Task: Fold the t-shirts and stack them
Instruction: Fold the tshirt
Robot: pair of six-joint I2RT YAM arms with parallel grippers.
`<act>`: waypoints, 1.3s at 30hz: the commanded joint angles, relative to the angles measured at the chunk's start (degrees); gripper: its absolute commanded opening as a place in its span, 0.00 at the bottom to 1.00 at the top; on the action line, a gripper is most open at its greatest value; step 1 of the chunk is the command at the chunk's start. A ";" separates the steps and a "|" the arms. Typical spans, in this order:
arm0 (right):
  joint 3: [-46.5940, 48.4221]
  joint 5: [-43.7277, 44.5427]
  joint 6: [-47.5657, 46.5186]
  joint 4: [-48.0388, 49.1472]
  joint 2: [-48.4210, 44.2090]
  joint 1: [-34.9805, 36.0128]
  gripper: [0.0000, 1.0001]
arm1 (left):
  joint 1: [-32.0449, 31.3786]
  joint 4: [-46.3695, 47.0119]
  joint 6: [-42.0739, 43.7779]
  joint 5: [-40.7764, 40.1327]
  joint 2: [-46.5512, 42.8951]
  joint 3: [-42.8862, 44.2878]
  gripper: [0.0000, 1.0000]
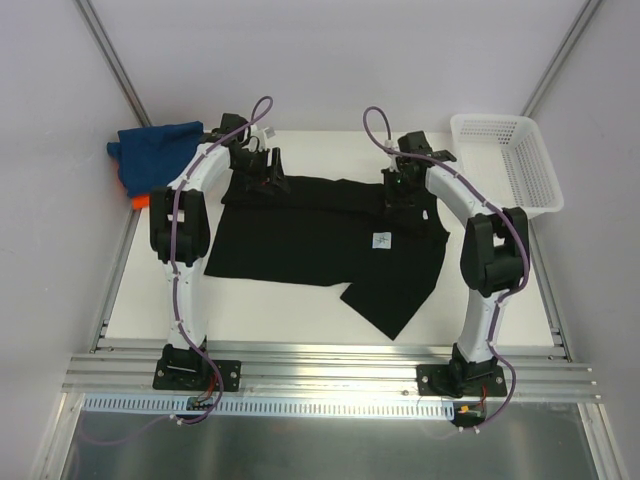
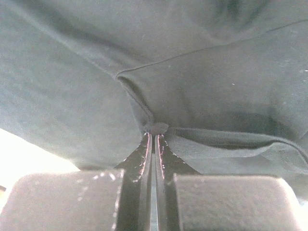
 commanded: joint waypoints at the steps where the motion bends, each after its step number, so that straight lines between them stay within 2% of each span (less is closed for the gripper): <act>1: -2.03 -1.16 1.48 -1.80 -3.65 1.46 0.02 | -0.45 -0.06 -0.79 1.48 -3.68 2.09 0.61; 4: -3.70 -1.42 1.74 -1.97 -4.27 2.60 0.07 | -0.36 -0.15 -0.79 1.66 -4.30 1.65 0.61; 6: -4.93 -0.99 2.00 -2.50 -4.79 3.22 0.22 | -0.36 -0.06 -0.44 1.83 -5.00 0.95 0.61; 8: -5.73 -1.07 2.01 -2.94 -5.14 4.10 0.27 | -0.36 -0.06 -0.09 1.75 -5.44 0.25 0.61; 9: -6.08 -0.90 2.09 -3.12 -5.41 4.27 0.34 | -0.36 0.03 0.09 1.83 -5.79 -0.01 0.61; 11: -6.78 -0.46 2.01 -3.55 -5.85 4.36 0.39 | -0.36 0.03 0.18 1.57 -6.14 -0.63 0.62; 23: 2.79 2.88 -1.24 -3.65 -3.48 1.81 0.39 | -0.36 0.47 -1.14 2.10 -6.14 -0.20 0.61; 31: -0.80 3.67 -3.27 -0.57 -0.32 -1.52 0.39 | -0.71 0.73 -1.23 1.22 -7.46 -1.16 0.62; 35: -0.46 3.15 -3.44 -2.32 2.67 -2.84 0.38 | -0.71 0.73 -0.53 0.43 -8.43 -2.21 0.62; 39: -0.98 2.18 -2.13 -3.82 1.11 -2.58 0.38 | -0.71 0.73 -0.44 0.16 -8.61 -2.48 0.62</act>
